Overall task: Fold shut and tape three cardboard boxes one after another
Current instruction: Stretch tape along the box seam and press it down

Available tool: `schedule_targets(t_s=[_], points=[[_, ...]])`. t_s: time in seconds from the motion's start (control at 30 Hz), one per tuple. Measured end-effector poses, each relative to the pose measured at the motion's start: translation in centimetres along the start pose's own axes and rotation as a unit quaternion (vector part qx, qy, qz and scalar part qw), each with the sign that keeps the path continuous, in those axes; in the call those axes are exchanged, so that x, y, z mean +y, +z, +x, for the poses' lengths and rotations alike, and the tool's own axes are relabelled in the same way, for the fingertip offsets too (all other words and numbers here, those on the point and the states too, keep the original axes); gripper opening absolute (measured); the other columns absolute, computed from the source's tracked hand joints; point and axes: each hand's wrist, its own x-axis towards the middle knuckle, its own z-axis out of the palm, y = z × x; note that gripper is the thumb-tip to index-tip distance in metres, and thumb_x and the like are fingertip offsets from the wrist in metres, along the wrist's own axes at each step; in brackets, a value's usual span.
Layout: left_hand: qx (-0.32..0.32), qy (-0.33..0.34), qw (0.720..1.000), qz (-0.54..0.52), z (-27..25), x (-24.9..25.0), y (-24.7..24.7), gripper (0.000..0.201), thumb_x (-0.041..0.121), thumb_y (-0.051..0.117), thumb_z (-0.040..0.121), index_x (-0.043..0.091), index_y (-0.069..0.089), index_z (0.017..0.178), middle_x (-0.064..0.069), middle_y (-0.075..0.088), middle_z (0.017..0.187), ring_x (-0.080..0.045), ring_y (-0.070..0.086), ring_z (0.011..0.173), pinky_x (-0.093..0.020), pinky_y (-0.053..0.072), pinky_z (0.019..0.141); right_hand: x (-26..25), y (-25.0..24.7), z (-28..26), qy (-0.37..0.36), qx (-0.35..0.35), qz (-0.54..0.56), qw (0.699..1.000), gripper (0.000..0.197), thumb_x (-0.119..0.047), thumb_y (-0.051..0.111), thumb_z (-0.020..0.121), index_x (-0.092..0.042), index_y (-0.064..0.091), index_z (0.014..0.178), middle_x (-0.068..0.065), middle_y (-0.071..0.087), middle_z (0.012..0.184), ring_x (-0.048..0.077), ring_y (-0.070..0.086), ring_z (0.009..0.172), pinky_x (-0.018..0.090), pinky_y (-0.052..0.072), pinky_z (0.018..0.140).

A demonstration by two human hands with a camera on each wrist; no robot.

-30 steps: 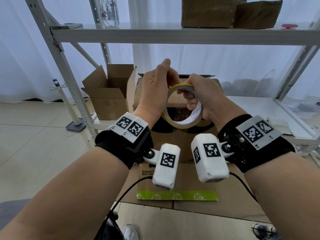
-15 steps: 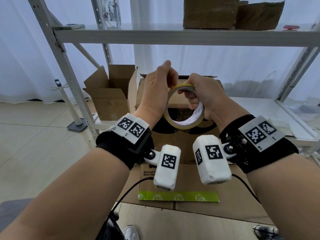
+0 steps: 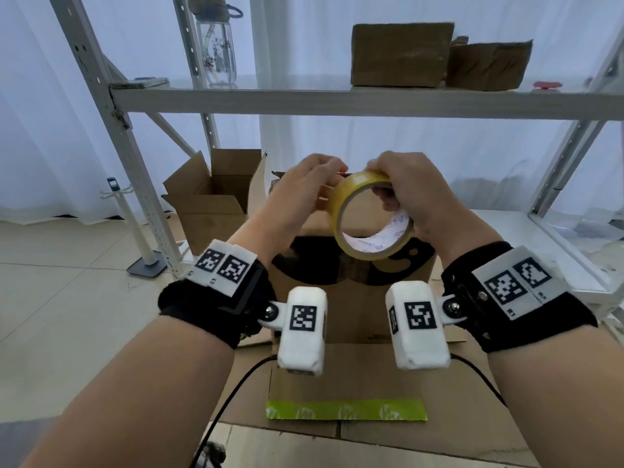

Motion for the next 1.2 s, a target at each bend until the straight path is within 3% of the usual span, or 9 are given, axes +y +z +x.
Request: schedule_targets(t_s=[0.1, 0.23, 0.33, 0.43, 0.53, 0.63, 0.83, 0.93, 1.2], points=[[-0.119, 0.012, 0.988, -0.099, -0.5, 0.4, -0.9, 0.034, 0.015, 0.053, 0.096, 0.015, 0.049, 0.129, -0.004, 0.063, 0.088, -0.016, 0.062, 0.084, -0.029, 0.051, 0.082, 0.3, -1.3, 0.6, -0.047, 0.063, -0.007, 0.997, 0.033, -0.031, 0.049, 0.096, -0.008, 0.065, 0.079, 0.004, 0.060, 0.066, 0.013, 0.052, 0.059, 0.025, 0.045, 0.058], [-0.004, 0.041, 0.982, -0.182, -0.1, 0.7, 0.2, 0.043, 0.008, 0.055, 0.094, 0.023, 0.041, 0.132, -0.002, 0.058, 0.083, -0.016, 0.057, 0.081, -0.031, 0.046, 0.080, 1.3, -0.8, 0.8, -0.179, 0.197, -0.140, 0.954, 0.029, -0.039, 0.047, 0.098, -0.017, 0.051, 0.079, 0.001, 0.052, 0.086, 0.005, 0.046, 0.075, 0.023, 0.034, 0.070], [0.066, 0.054, 0.964, -0.252, 0.2, 0.5, 0.3, 0.048, 0.004, 0.053, 0.094, 0.024, 0.034, 0.134, -0.009, 0.055, 0.095, -0.021, 0.059, 0.088, -0.036, 0.051, 0.079, 1.8, 0.1, 0.4, -0.153, 0.056, -0.173, 0.971, 0.041, -0.050, 0.049, 0.094, -0.011, 0.061, 0.089, 0.000, 0.062, 0.087, 0.006, 0.056, 0.079, 0.020, 0.041, 0.068], [0.044, 0.043, 0.956, -0.288, 0.0, 0.2, 0.8, 0.044, 0.001, 0.050, 0.096, 0.023, 0.036, 0.131, -0.012, 0.057, 0.102, -0.024, 0.061, 0.093, -0.036, 0.053, 0.083, 2.1, 0.9, -0.1, -0.221, -0.002, -0.196, 0.955, 0.023, -0.029, 0.065, 0.090, -0.012, 0.065, 0.105, -0.006, 0.065, 0.092, 0.006, 0.060, 0.083, 0.009, 0.045, 0.074], [0.091, 0.083, 0.991, -0.054, 0.3, -0.5, 0.9, 0.039, 0.014, 0.059, 0.092, 0.021, 0.048, 0.129, -0.005, 0.056, 0.113, -0.018, 0.058, 0.103, -0.029, 0.049, 0.091, 2.5, 0.4, 0.1, -0.263, 0.017, -0.231, 0.937, 0.019, -0.016, 0.062, 0.091, -0.007, 0.067, 0.107, -0.001, 0.065, 0.090, 0.013, 0.060, 0.082, 0.012, 0.045, 0.072], [0.131, 0.146, 0.970, 0.143, 0.9, -1.4, 0.5, 0.044, 0.018, 0.064, 0.089, 0.021, 0.054, 0.131, 0.001, 0.045, 0.130, -0.009, 0.047, 0.119, -0.024, 0.041, 0.102, 3.0, -0.3, 0.4, -0.258, -0.006, -0.284, 0.924, 0.017, -0.016, 0.060, 0.090, -0.013, 0.068, 0.105, -0.002, 0.065, 0.086, 0.019, 0.060, 0.081, 0.029, 0.046, 0.078], [0.155, 0.189, 0.949, 0.201, 0.8, -2.1, 0.7, 0.031, 0.014, 0.063, 0.090, 0.008, 0.065, 0.120, 0.001, 0.061, 0.108, -0.005, 0.059, 0.091, -0.011, 0.048, 0.085, 3.7, -0.4, 0.6, -0.252, -0.035, -0.346, 0.903, 0.020, -0.024, 0.057, 0.089, -0.020, 0.069, 0.105, -0.004, 0.067, 0.086, 0.023, 0.061, 0.083, 0.043, 0.042, 0.092], [0.186, 0.193, 0.940, 0.210, 0.9, -2.1, 0.8, 0.024, 0.013, 0.063, 0.089, 0.008, 0.069, 0.112, 0.003, 0.062, 0.099, 0.000, 0.058, 0.078, -0.006, 0.045, 0.077, 3.8, -0.4, 0.9, -0.255, -0.032, -0.376, 0.890, 0.020, -0.025, 0.056, 0.092, -0.024, 0.067, 0.108, -0.007, 0.068, 0.095, 0.021, 0.059, 0.090, 0.036, 0.027, 0.095], [0.191, 0.175, 0.943, 0.209, 0.6, -2.4, 0.9, 0.015, 0.017, 0.065, 0.089, 0.012, 0.070, 0.102, 0.006, 0.066, 0.092, -0.003, 0.062, 0.083, -0.018, 0.052, 0.081, 3.5, -0.3, 0.6, -0.239, -0.037, -0.368, 0.898, 0.019, -0.025, 0.053, 0.093, -0.024, 0.066, 0.107, -0.006, 0.067, 0.094, 0.022, 0.057, 0.089, 0.034, 0.023, 0.094]])
